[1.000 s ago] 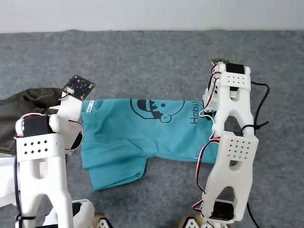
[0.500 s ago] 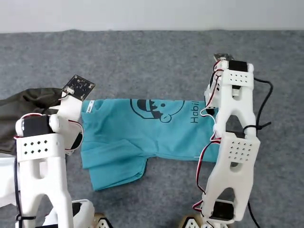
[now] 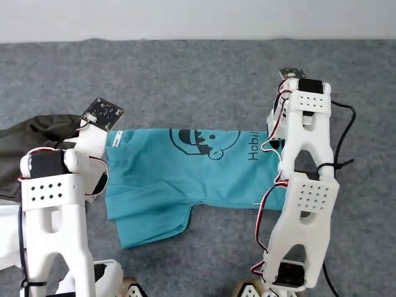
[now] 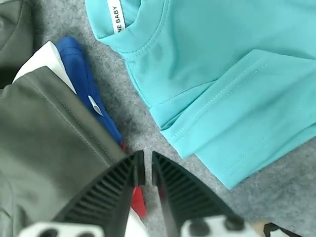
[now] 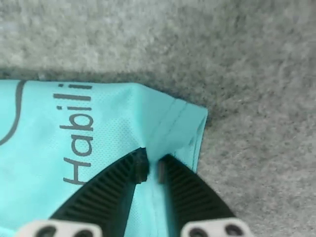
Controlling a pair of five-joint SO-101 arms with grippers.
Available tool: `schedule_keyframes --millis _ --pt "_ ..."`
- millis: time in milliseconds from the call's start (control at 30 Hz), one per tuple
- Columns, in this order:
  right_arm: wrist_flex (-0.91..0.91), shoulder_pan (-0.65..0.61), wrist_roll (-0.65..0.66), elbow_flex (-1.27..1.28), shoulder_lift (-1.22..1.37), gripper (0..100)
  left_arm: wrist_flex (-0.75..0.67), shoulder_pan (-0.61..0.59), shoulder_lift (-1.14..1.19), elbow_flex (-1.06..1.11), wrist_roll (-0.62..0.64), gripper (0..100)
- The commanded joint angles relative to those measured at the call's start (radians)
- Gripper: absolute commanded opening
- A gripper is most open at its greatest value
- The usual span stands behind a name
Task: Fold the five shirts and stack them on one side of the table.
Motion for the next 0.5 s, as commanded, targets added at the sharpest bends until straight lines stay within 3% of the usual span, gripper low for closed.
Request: schedule_keyframes --millis 0,467 --pt "-0.008 0.013 0.000 -0.041 -0.022 1.0 -0.017 -0.003 -0.025 -0.004 0.006 3" --pt "-0.056 0.058 0.028 -0.044 -0.119 1.0 -0.017 -0.003 -0.025 -0.004 0.006 3"
